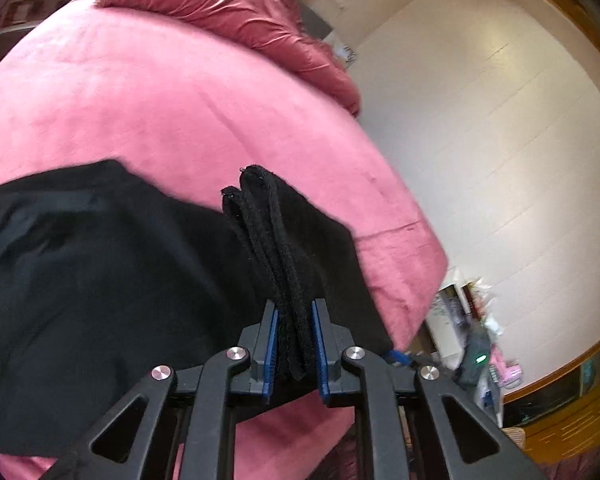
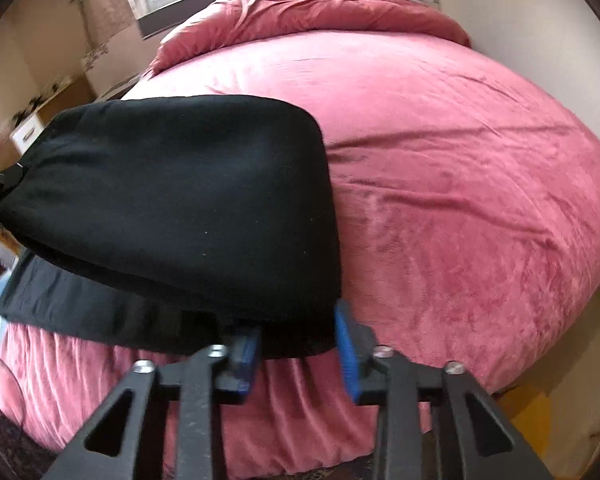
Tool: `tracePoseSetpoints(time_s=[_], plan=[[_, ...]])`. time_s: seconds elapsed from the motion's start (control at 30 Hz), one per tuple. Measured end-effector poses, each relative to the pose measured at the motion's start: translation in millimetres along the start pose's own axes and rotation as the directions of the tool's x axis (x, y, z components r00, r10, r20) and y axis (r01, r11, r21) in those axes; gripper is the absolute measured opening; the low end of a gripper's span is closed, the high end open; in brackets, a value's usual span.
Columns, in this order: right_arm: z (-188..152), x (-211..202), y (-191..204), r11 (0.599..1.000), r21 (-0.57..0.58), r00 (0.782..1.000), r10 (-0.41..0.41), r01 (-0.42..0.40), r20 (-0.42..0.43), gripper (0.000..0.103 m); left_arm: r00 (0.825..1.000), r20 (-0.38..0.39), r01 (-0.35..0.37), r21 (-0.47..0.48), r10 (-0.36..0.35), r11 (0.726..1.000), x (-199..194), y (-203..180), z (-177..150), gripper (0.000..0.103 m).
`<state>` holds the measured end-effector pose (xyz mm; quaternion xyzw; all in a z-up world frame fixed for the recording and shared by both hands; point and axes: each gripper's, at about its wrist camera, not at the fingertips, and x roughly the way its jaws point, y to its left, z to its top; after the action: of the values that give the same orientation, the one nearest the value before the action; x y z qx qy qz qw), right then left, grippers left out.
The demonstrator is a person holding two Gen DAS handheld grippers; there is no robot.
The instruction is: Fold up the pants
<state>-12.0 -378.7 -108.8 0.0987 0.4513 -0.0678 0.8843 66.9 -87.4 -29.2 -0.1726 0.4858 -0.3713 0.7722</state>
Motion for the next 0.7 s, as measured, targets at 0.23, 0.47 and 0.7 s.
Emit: tracePoseSetpoints(time_s=[0.23,0.47,0.7], plan=[[-1.8,10.6,6.4,0.999,-0.029,0.999,-0.021,0.019,-0.043,0.03,0.985,-0.103,-0.154,-0.137,0.141,0.978,17.3,69.2,-21.6,0.003],[-4.9,12.7,12.0,0.995,-0.089,0.997,-0.058,0.053,-0.055,0.03,0.991,-0.076,-0.124,-0.22,0.11,0.968,11.7,76.6,-24.8,0.032],[-4.7,13.6,16.0,0.984,-0.166,0.994,-0.083,0.07,-0.072,0.034,0.977,-0.074,-0.207,-0.124,0.199,0.971,30.4,43.3,-9.6,0.039]])
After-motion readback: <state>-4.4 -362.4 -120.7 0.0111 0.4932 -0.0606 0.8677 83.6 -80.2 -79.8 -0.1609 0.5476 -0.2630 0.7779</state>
